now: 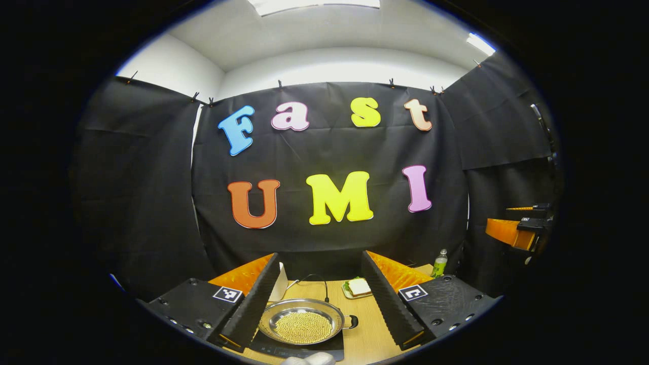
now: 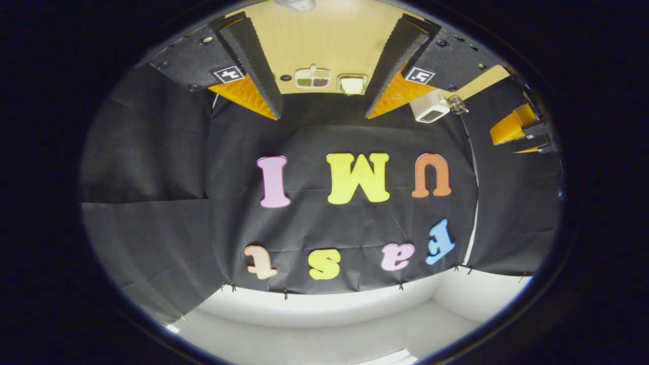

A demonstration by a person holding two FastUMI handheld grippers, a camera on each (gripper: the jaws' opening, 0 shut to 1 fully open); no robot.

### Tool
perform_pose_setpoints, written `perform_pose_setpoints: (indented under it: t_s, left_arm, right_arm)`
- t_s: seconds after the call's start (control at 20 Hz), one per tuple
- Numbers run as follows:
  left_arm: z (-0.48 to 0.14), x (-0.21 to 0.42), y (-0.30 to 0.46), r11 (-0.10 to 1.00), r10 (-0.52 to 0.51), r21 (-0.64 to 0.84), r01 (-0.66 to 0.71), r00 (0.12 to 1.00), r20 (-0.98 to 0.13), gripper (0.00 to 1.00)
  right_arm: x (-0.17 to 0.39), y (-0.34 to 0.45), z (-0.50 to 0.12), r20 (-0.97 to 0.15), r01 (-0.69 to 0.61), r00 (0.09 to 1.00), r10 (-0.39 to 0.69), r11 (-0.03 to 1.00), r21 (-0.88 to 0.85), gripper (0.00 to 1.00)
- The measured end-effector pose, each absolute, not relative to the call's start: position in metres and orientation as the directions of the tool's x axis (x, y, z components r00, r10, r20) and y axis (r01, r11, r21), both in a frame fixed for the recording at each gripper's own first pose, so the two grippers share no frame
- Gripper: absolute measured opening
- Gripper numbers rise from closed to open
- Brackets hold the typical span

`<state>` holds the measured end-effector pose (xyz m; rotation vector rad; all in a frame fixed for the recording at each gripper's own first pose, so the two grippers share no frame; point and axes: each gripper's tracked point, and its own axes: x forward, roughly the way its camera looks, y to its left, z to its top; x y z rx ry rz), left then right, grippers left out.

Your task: First push the handle of the pot to place it horizontally, then grasp the pot with both hands and set it on the induction cooktop.

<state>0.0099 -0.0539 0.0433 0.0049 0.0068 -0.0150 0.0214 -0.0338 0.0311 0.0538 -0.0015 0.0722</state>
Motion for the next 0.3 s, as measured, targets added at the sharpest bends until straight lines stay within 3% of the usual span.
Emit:
perform_pose_setpoints:
  t_s: [0.3]
  left_arm:
    - [0.0420,0.0145,-0.0481,1.000,-0.031,-0.006,0.031,0.999,-0.015,0.96]
  right_arm:
    - [0.0209,-0.0281,0.0341,0.014,-0.058,0.998,0.057,0.996,0.064,1.00]
